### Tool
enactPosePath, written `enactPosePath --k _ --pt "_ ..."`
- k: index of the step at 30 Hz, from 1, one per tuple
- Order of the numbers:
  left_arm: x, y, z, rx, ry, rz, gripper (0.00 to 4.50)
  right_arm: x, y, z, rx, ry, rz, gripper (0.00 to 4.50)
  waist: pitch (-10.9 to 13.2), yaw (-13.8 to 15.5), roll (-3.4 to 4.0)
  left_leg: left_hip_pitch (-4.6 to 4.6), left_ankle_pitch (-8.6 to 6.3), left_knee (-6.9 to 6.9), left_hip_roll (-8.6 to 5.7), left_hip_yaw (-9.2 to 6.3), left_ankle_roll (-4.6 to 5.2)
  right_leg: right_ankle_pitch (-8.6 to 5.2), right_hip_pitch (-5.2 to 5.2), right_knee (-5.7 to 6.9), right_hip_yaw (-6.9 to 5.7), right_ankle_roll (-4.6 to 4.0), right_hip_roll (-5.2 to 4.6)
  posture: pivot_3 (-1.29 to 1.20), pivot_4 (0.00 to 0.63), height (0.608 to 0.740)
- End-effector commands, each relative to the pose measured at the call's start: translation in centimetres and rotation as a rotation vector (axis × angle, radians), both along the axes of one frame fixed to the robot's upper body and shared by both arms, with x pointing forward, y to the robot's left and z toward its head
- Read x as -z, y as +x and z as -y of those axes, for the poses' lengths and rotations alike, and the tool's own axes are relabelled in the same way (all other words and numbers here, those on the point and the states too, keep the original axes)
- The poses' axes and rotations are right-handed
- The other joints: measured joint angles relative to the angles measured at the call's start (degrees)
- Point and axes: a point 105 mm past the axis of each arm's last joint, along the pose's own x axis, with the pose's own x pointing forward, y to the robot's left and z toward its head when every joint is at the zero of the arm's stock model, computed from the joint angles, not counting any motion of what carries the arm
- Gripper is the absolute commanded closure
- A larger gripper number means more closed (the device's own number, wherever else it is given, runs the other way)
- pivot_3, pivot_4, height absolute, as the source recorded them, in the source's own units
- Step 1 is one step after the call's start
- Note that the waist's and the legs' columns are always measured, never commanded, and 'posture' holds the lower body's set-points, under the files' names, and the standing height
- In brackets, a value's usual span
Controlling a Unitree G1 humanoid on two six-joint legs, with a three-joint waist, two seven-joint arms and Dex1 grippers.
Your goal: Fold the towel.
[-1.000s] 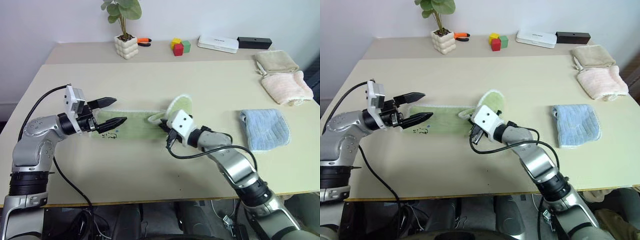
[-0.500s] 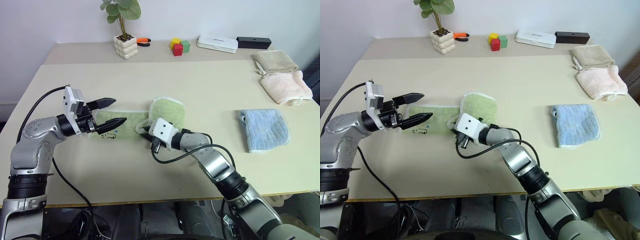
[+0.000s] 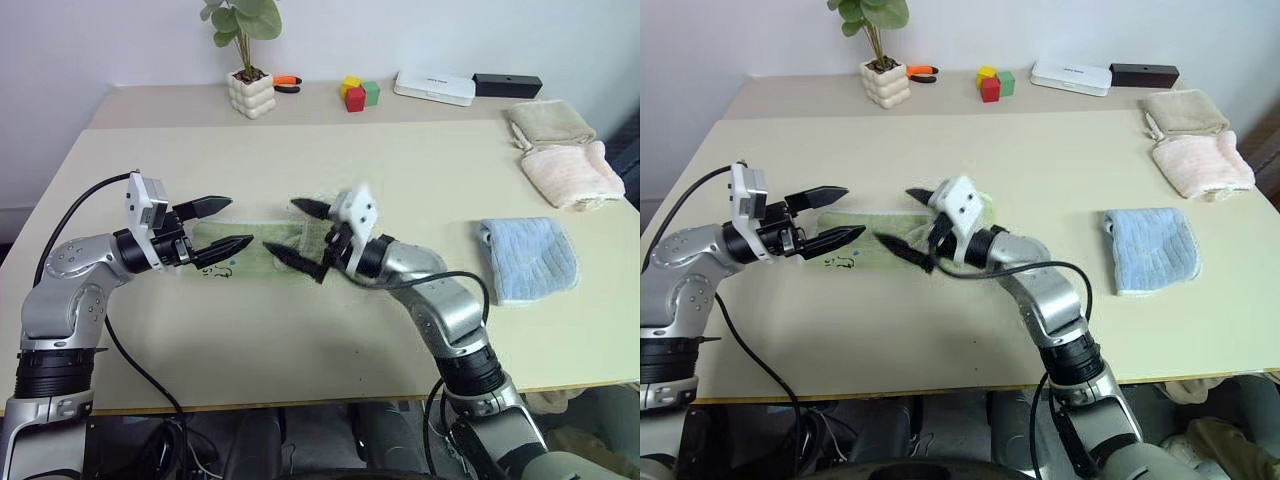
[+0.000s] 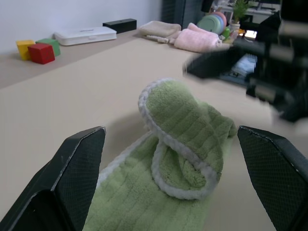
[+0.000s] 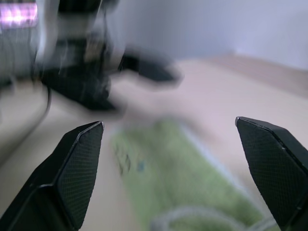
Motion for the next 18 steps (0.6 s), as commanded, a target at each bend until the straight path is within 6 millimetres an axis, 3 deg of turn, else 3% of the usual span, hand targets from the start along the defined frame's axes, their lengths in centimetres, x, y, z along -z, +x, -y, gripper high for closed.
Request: enactPosePath --k 1,5,8,9,12,18 --pt "-0.9 0.0 0.1 0.007 -0.001 0.038 0.00 -1.7 3.3 4.5 0.289 0.062 0.032 0.03 0.00 0.04 -0.01 0.00 0.00 0.00 0.00 0.00 0.00 0.00 0.00 0.00 0.00 0.00 0.00 0.00 0.150 0.740" --pt "-0.8 -0.1 0.3 0.011 -0.004 0.034 0.00 1.0 5.1 7.5 0.483 -0.078 0.029 0.03 0.00 0.03 -0.01 -0.02 0.00 -0.05 -0.01 0.02 -0.01 -0.01 0.00 -0.08 0.00 0.00 -0.02 0.00 0.150 0.740" --pt "-0.8 -0.1 0.3 0.010 -0.003 0.033 0.00 2.1 4.9 8.2 0.506 -0.117 0.023 0.03 0.01 -0.23 0.02 -0.03 0.00 -0.09 -0.01 0.04 0.00 -0.01 -0.07 -0.04 0.02 0.00 -0.01 0.00 0.150 0.740" --pt "-0.8 0.0 0.3 0.009 -0.003 0.034 0.00 2.3 4.5 8.0 0.482 -0.100 0.010 0.27 0.01 -0.38 0.02 -0.03 0.00 -0.09 -0.01 0.04 0.00 -0.01 -0.09 -0.02 0.03 0.00 -0.01 0.00 0.150 0.740" --pt "-0.8 0.0 0.2 0.009 -0.002 0.032 0.00 2.4 3.9 8.0 0.462 -0.069 -0.015 1.23 0.01 -0.61 0.02 -0.02 0.00 -0.08 0.00 0.03 0.00 0.00 -0.08 0.01 0.02 0.00 0.00 0.00 0.150 0.740" --pt "-0.6 0.0 0.3 0.011 -0.003 0.028 0.00 3.2 3.7 7.2 0.444 -0.073 -0.030 4.15 0.01 -0.69 0.02 -0.02 0.00 -0.06 -0.01 0.03 0.00 0.00 -0.05 0.01 0.02 0.00 -0.01 0.00 0.150 0.740"
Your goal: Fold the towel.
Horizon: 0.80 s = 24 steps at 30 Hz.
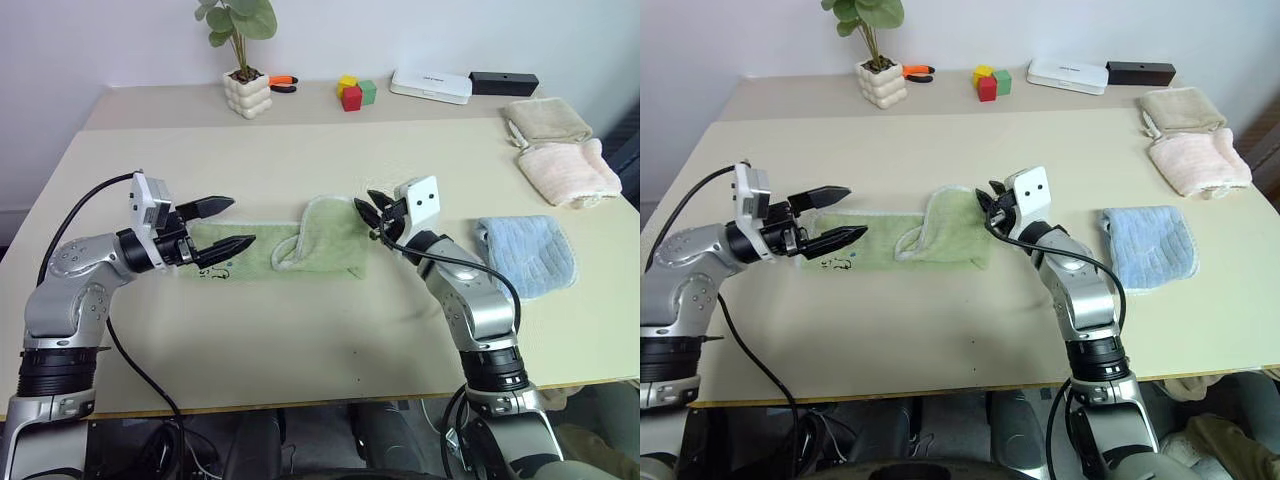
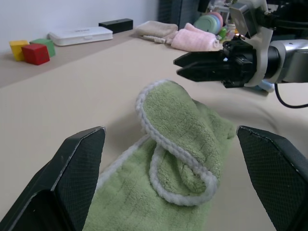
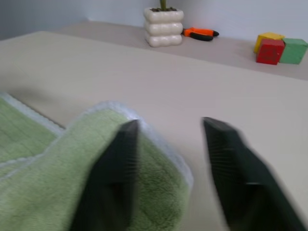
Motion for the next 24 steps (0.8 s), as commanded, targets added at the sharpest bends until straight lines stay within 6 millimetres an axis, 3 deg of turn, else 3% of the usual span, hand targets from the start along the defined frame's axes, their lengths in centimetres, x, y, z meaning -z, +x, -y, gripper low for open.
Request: enactPosePath --k 1,7,15,19,24 --pt "-0.8 -0.1 0.1 0.007 -0.001 0.035 0.00 -0.8 -0.2 -0.7 -0.009 0.006 0.046 4.43 0.00 -0.05 0.00 0.00 0.00 0.00 0.00 0.00 0.00 0.00 0.00 0.00 0.00 0.00 0.00 0.00 0.150 0.740" --pt "-0.9 -0.1 0.1 0.010 -0.002 0.034 0.00 1.5 -0.1 -1.9 -0.034 -0.100 0.048 4.43 0.00 -0.20 0.00 0.00 0.00 0.00 0.00 0.00 0.00 0.00 0.00 0.00 0.00 0.00 0.00 0.00 0.150 0.740" --pt "-0.8 0.0 0.2 0.010 -0.001 0.032 0.00 4.1 -0.6 -5.5 -0.141 -0.167 0.045 4.43 0.00 -0.69 -0.01 0.01 0.00 0.00 0.00 -0.01 0.00 0.00 0.00 0.01 0.00 0.00 0.00 0.00 0.150 0.740" --pt "-0.7 -0.2 0.2 0.008 0.001 0.035 0.00 7.1 -1.1 -7.9 -0.202 -0.203 -0.024 4.43 -0.01 -0.77 -0.02 0.03 0.00 -0.01 0.00 -0.01 0.00 0.00 0.01 0.01 0.00 0.00 0.01 0.00 0.150 0.740" --pt "-0.6 -0.3 0.1 0.003 0.004 0.034 0.00 10.9 -1.5 -8.0 -0.225 -0.303 -0.104 4.43 -0.08 -0.91 -0.12 0.16 0.00 -0.02 0.01 -0.01 0.00 0.00 0.10 0.02 0.00 0.00 0.02 0.00 0.150 0.740"
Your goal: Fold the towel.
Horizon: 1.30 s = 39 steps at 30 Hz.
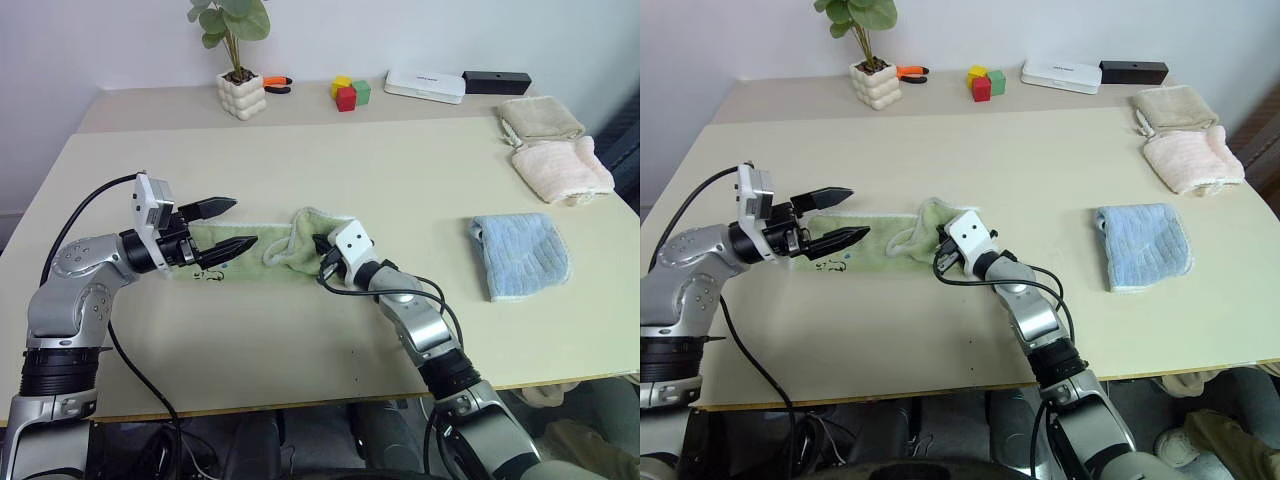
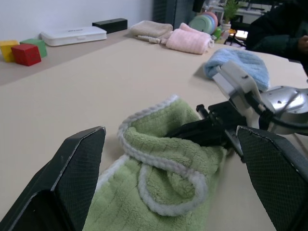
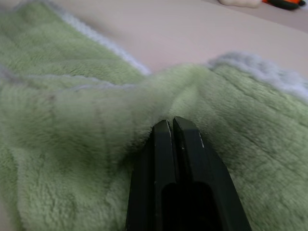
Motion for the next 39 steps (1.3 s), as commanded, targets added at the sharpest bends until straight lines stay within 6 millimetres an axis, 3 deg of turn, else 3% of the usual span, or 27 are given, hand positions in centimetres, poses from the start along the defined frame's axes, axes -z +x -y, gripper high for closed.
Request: enactPosePath --k 1,5,8,12,15,16,19,22,27,33,39 --pt "-0.8 -0.3 -0.1 -0.004 0.005 0.039 0.00 4.0 -0.9 -0.4 -0.028 -0.092 -0.097 4.43 -0.06 -0.06 -0.09 0.04 0.00 0.00 0.00 0.00 0.00 0.00 0.04 0.00 0.00 0.00 0.01 0.00 0.150 0.740" --pt "-0.7 -0.3 -0.4 -0.026 0.010 0.034 0.00 2.9 -0.5 0.2 -0.006 -0.040 -0.090 4.43 -0.12 -0.01 -0.18 0.13 0.00 0.02 0.02 -0.01 0.00 0.00 0.16 0.02 0.00 -0.02 0.03 0.00 0.150 0.740" --pt "-0.3 -0.3 -0.8 -0.055 0.002 -0.014 0.00 -0.4 -1.2 -0.1 -0.101 0.088 -0.060 3.64 -0.12 0.10 -0.18 0.13 0.00 0.02 0.02 -0.01 0.00 0.00 0.16 0.02 -0.01 -0.01 0.02 0.00 0.150 0.740" --pt "0.0 -0.5 -1.4 -0.114 -0.051 -0.103 0.00 -4.1 -2.1 0.5 -0.185 0.142 0.018 1.69 -0.07 0.13 -0.15 -0.02 0.00 0.02 0.02 -0.02 0.00 0.00 0.02 0.01 -0.01 -0.01 0.01 0.00 0.150 0.740" --pt "0.3 -1.1 -1.7 -0.162 -0.112 -0.175 0.00 -5.1 -3.0 1.0 -0.252 0.129 0.033 0.27 -0.05 0.13 -0.13 -0.04 0.00 0.02 0.02 -0.01 0.00 0.00 0.01 0.01 0.00 0.00 -0.01 0.00 0.150 0.740" --pt "0.4 -1.3 -1.9 -0.178 -0.122 -0.194 0.00 -5.3 -3.2 1.2 -0.263 0.124 0.037 0.06 -0.05 0.16 -0.13 -0.04 0.00 0.01 0.02 -0.02 0.00 0.00 0.01 0.00 -0.01 0.00 -0.01 0.00 0.150 0.740" --pt "0.6 -2.0 -2.5 -0.239 -0.171 -0.268 0.00 -5.5 -3.8 1.5 -0.314 0.093 0.024 0.06 -0.05 0.17 -0.14 -0.03 0.00 0.02 0.02 -0.03 0.00 0.00 0.01 0.01 -0.03 0.00 -0.01 0.00 0.150 0.740" --pt "0.7 -2.9 -2.6 -0.275 -0.229 -0.328 0.00 -5.9 -3.1 2.3 -0.288 0.049 0.048 0.06 -0.04 0.19 -0.15 -0.03 -0.01 0.03 0.02 -0.03 0.00 0.00 0.02 0.00 -0.03 0.00 -0.02 0.00 0.150 0.740" --pt "1.0 -4.5 -3.6 -0.412 -0.405 -0.434 0.00 -9.6 -3.5 4.1 -0.348 0.075 0.075 0.06 -0.01 0.27 -0.14 -0.04 -0.01 0.04 0.02 -0.04 -0.01 0.01 0.01 0.01 -0.02 -0.01 -0.04 0.00 0.150 0.740" --pt "3.1 -6.4 -3.3 -0.598 -0.612 -0.577 0.00 -11.5 -5.1 6.5 -0.439 -0.012 0.092 0.06 -0.01 0.75 -0.19 -0.02 -0.02 0.09 -0.01 -0.06 -0.01 0.01 0.12 -0.06 -0.04 0.00 -0.14 0.00 0.150 0.740" --pt "6.3 -6.8 -5.0 -0.842 -0.741 -0.684 0.00 -12.3 -5.5 8.8 -0.444 -0.034 0.064 0.06 0.00 1.70 -0.25 0.00 -0.02 0.15 -0.05 -0.02 -0.01 -0.10 0.15 -0.13 0.00 -0.21 -0.11 0.00 0.150 0.740"
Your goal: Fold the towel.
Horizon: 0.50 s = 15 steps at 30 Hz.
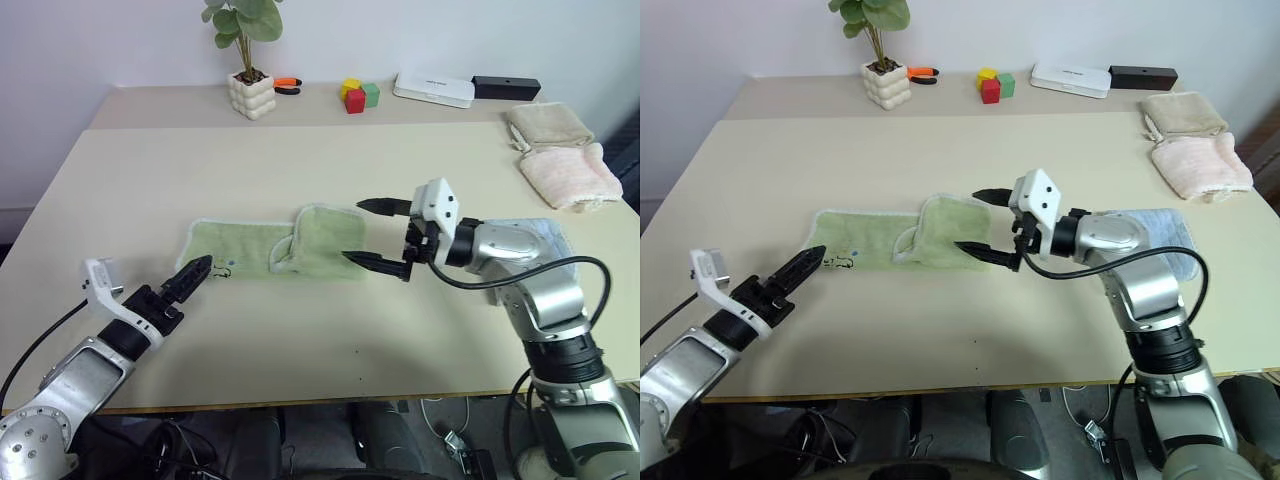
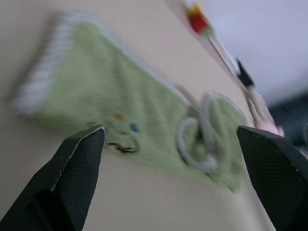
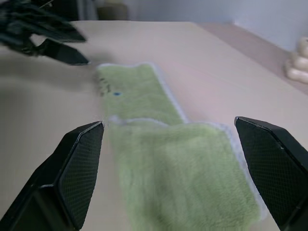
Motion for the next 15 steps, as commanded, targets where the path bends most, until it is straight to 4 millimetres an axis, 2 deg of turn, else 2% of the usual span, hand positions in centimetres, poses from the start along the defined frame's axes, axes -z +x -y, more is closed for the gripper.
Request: enactPosePath --k 1,5,10,15 --pt "0.7 0.1 -0.9 -0.114 -0.005 -0.039 0.00 -1.7 -0.6 0.6 -0.011 0.031 0.032 0.06 0.00 0.06 -0.03 0.00 0.00 0.00 0.00 0.01 0.00 -0.01 0.00 -0.01 0.00 -0.01 0.00 0.00 0.150 0.740" --pt "1.9 0.2 -1.2 -0.193 -0.132 -0.093 0.00 -1.5 -0.6 0.3 0.002 0.050 0.024 0.06 -0.01 0.15 -0.03 -0.01 0.00 -0.01 -0.01 0.01 0.00 -0.02 0.00 -0.04 0.01 -0.03 0.02 0.00 0.150 0.740" --pt "2.8 0.9 -0.5 -0.188 -0.174 -0.136 0.00 -1.7 -0.3 -0.5 0.033 0.076 0.030 0.06 -0.03 0.21 -0.01 -0.02 0.00 -0.01 -0.02 0.01 0.00 -0.02 0.00 -0.09 0.02 -0.04 0.02 0.00 0.150 0.740" --pt "3.6 3.0 0.1 -0.141 -0.282 -0.183 0.00 -1.4 -0.6 -1.0 0.045 0.073 0.033 0.06 -0.07 1.22 0.06 -0.02 0.00 0.01 -0.06 0.01 -0.01 -0.02 0.03 -0.11 0.02 -0.04 0.00 0.00 0.150 0.740"
